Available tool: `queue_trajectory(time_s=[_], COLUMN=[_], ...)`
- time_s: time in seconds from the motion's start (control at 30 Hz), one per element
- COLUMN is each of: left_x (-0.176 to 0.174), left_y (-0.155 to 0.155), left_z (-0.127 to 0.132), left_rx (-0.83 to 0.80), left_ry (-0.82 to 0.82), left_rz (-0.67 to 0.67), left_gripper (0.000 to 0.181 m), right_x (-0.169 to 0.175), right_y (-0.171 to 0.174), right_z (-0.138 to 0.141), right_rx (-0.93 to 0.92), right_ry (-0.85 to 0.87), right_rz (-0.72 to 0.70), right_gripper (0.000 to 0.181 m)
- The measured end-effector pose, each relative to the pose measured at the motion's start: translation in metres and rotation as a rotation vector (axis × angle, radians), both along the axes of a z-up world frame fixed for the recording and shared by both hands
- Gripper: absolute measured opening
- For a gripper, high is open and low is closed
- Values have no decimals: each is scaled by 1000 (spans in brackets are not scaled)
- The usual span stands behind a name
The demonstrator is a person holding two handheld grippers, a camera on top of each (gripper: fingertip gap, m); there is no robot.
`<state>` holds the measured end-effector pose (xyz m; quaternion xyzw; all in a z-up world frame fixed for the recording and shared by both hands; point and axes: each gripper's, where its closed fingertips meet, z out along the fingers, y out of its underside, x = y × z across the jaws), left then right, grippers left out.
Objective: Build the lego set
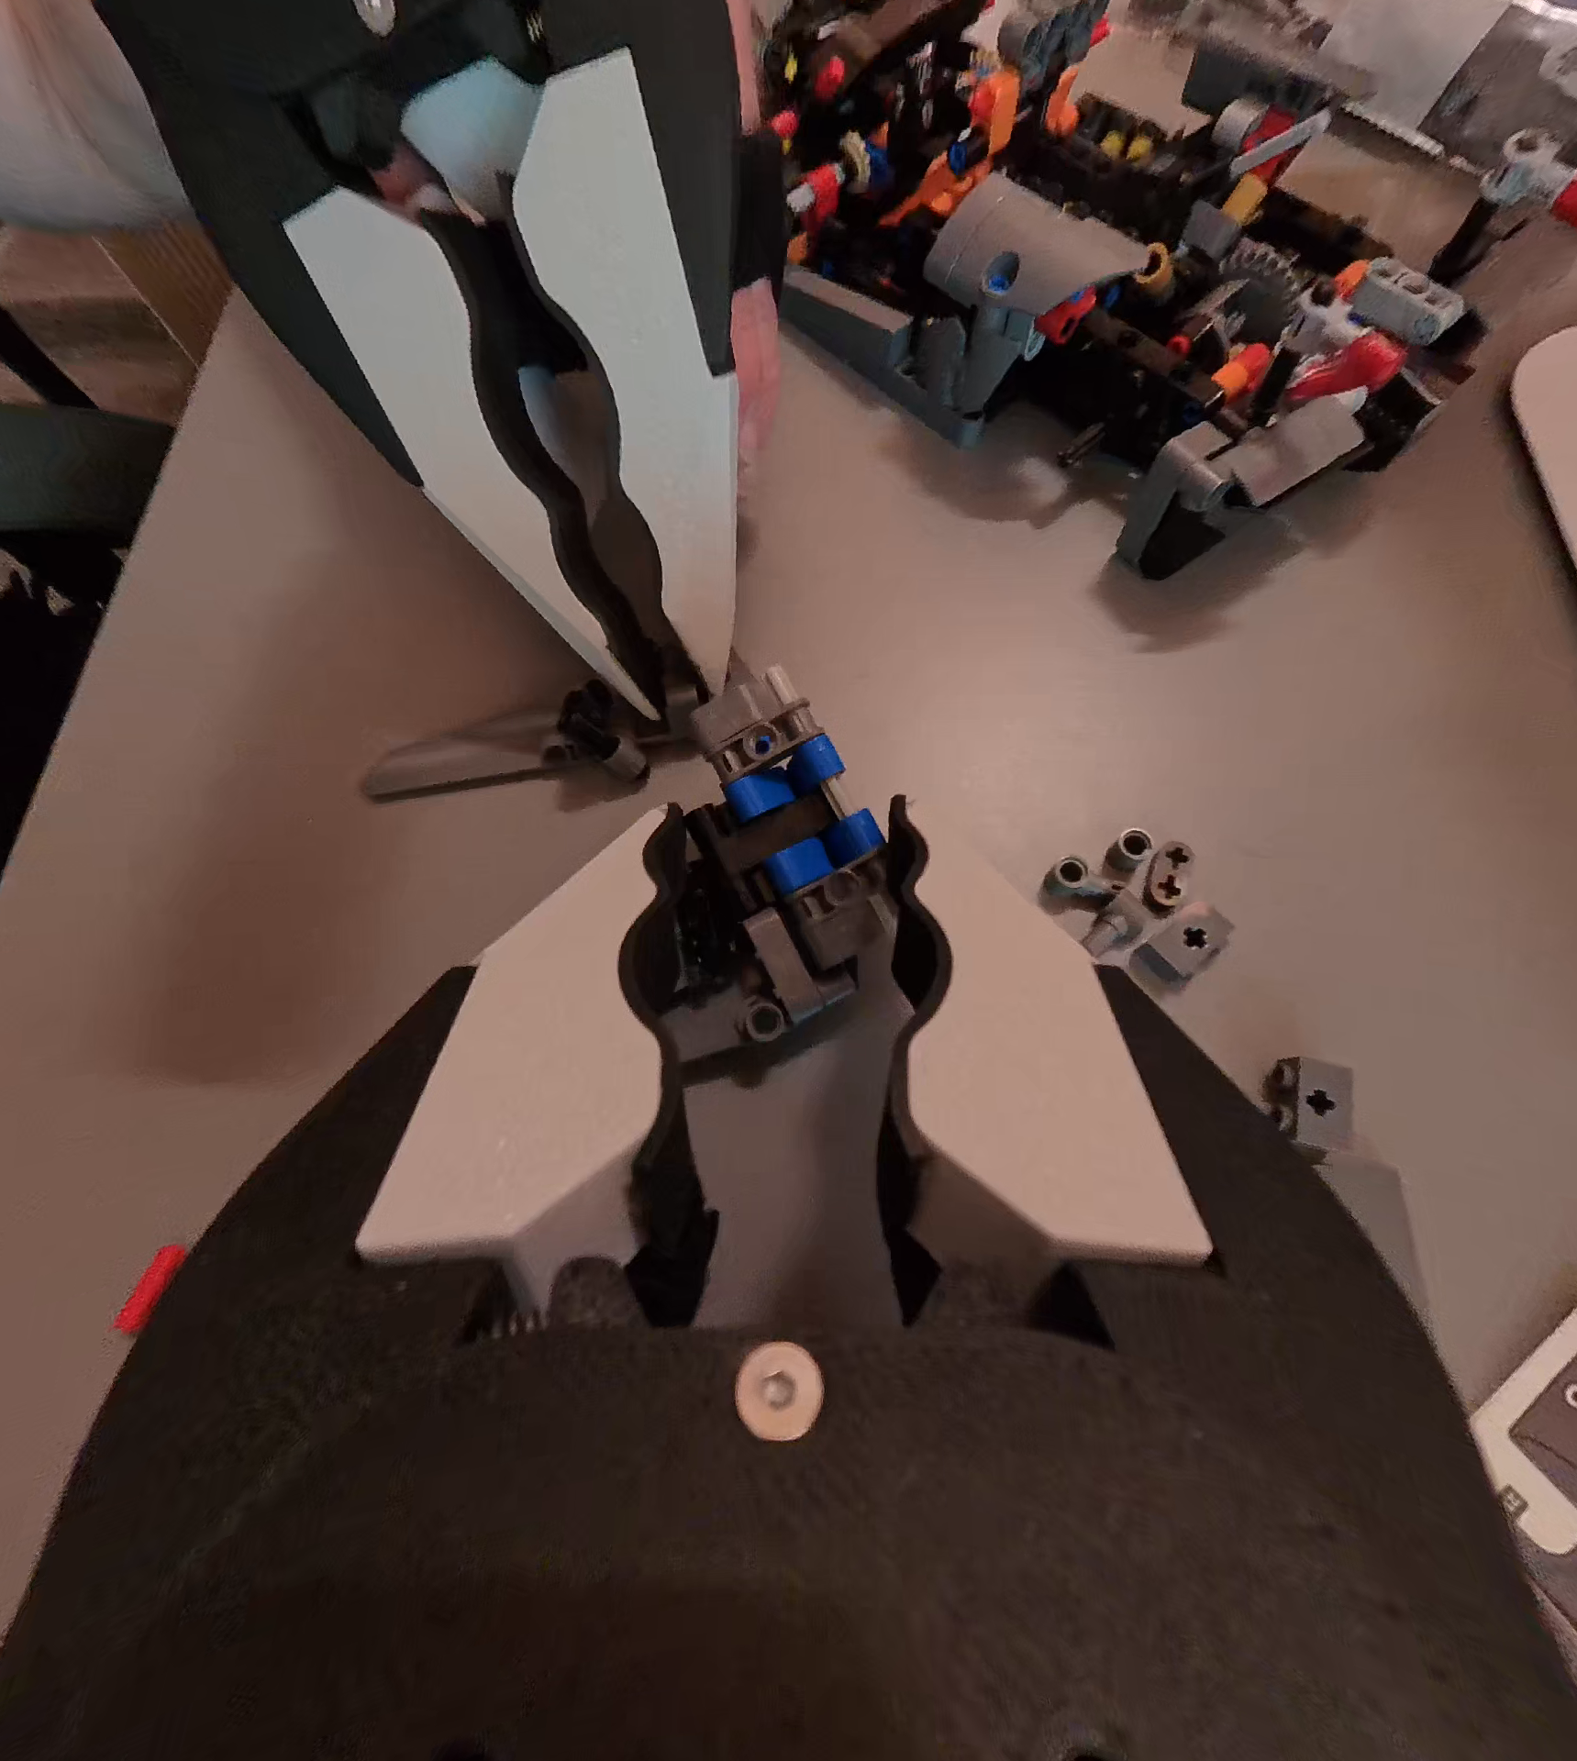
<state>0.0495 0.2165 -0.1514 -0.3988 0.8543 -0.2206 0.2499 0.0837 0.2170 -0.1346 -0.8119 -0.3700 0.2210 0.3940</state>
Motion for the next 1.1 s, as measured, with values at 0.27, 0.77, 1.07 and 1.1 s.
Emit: queue_trajectory(time_s=[0.27, 0.77, 1.07, 1.1], left_x=[1, 5, 8, 7], left_y=[-3, -17, -12, -10], left_z=[5, 0, 11, 11], left_rx=[-21, -51, -18, -18], left_ry=[-23, -16, -80, -77], left_rz=[5, -9, 21, 23], left_gripper=[5, 6, 18, 18], right_x=[6, 13, 13, 13], right_y=[-10, -16, -15, -15], right_z=[41, 5, -6, -6], right_rx=[-19, -86, -95, -95], right_ry=[352, 50, -5, -3], right_rz=[30, -21, -34, -35], right_gripper=[39, 39, 40, 40])
